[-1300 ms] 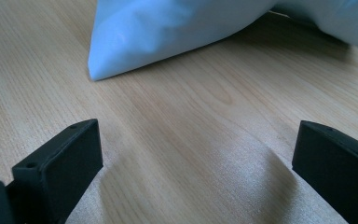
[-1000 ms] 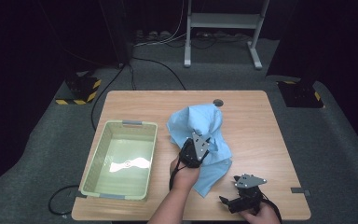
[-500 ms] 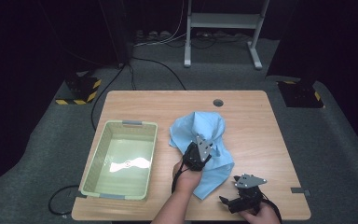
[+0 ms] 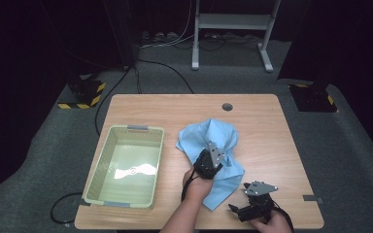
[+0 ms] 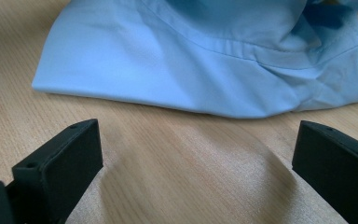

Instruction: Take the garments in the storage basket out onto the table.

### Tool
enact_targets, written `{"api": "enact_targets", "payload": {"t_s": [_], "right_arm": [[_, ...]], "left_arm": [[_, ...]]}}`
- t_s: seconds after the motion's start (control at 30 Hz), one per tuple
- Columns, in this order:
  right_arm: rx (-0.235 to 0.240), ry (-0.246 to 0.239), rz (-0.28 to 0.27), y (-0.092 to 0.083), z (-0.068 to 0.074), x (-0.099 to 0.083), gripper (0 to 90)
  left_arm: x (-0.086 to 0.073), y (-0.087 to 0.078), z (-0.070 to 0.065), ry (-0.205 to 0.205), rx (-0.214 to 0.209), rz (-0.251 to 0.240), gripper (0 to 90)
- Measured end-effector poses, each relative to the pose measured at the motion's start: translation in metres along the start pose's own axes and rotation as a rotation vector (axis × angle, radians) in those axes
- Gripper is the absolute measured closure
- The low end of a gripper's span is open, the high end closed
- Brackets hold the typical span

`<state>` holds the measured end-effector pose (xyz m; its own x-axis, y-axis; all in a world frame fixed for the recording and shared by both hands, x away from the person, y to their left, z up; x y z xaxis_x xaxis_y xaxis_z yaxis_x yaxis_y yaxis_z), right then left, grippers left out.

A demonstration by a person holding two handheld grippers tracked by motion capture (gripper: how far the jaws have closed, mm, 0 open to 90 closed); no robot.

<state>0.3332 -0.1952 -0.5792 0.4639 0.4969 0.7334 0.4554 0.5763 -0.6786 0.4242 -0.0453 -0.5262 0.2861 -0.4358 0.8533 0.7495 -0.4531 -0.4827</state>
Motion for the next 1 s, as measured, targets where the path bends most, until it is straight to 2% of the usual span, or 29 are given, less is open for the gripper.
{"api": "enact_targets", "payload": {"t_s": [0.23, 0.4, 0.6, 0.8, 1.0], "right_arm": [[0.001, 0.002, -0.003, 0.0, 0.0, 0.0, 1.4], [0.002, 0.004, -0.005, 0.0, 0.0, 0.0, 1.4], [-0.001, 0.0, -0.005, 0.0, 0.0, 0.0, 1.5], [-0.002, 0.001, -0.003, 0.0, 0.0, 0.0, 1.5], [-0.001, 0.001, -0.003, 0.0, 0.0, 0.0, 1.5]], "left_arm": [[0.001, 0.009, -0.001, -0.005, -0.043, 0.054, 70.4], [0.001, 0.017, 0.0, -0.025, -0.08, 0.102, 69.6], [-0.002, 0.025, 0.0, -0.042, -0.106, 0.154, 68.1], [-0.008, 0.033, 0.002, -0.055, -0.12, 0.21, 66.2], [-0.008, 0.034, 0.002, -0.067, -0.124, 0.225, 65.0]]}}
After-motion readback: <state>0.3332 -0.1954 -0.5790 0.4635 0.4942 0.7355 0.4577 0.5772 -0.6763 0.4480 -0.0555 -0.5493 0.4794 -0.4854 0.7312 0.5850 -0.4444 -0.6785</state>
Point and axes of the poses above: each handheld gripper's, and its own axes: y roughly forward along the jaws, x roughly out of its top, z roughly to its left, the point moved 5 cm from there along y, roughly forward along the jaws, and after that the axes turned 3 degrees about y, right-handed, at the moved point
